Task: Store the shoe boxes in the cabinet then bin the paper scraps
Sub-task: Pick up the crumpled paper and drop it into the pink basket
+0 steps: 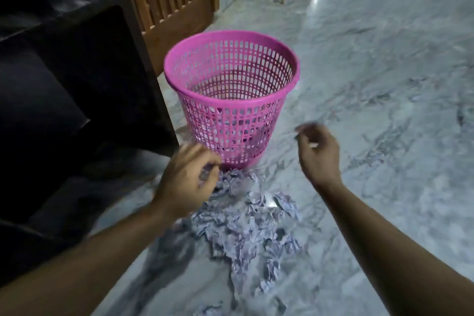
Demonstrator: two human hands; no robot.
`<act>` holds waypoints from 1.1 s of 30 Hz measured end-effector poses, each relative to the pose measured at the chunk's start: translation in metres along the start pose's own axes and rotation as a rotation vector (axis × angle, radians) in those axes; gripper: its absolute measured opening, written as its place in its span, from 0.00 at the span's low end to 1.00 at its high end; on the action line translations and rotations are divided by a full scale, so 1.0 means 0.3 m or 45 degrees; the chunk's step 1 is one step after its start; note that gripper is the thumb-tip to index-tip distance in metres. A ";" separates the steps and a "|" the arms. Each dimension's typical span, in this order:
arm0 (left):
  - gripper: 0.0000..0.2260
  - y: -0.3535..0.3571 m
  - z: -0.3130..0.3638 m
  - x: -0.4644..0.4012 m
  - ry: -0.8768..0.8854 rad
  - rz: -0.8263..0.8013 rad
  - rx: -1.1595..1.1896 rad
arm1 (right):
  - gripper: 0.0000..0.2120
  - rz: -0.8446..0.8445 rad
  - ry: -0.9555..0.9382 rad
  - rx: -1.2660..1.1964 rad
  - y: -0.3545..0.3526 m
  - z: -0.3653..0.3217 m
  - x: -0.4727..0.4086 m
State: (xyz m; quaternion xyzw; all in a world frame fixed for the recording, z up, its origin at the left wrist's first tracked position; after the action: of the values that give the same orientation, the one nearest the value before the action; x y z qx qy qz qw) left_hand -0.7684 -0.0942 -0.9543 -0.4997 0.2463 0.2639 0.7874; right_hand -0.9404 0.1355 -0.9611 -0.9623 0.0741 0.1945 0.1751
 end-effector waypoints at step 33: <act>0.08 0.093 -0.003 -0.035 -0.338 0.027 0.400 | 0.11 -0.439 0.202 -0.240 0.137 -0.043 0.212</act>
State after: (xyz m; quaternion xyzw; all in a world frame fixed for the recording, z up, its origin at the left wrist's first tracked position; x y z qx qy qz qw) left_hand -0.7949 -0.0868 -0.9661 -0.3289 0.1839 0.2940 0.8784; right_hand -0.8864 0.0880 -0.9881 -0.9852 -0.0965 0.0914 0.1085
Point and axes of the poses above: each hand's wrist, its own x-axis away from the middle knuckle, its own y-axis out of the palm, z = x × y, the point moved 9 cm from there along -x, towards the middle knuckle, and after that the axes turned 13 degrees about z, right-handed, at the moved point
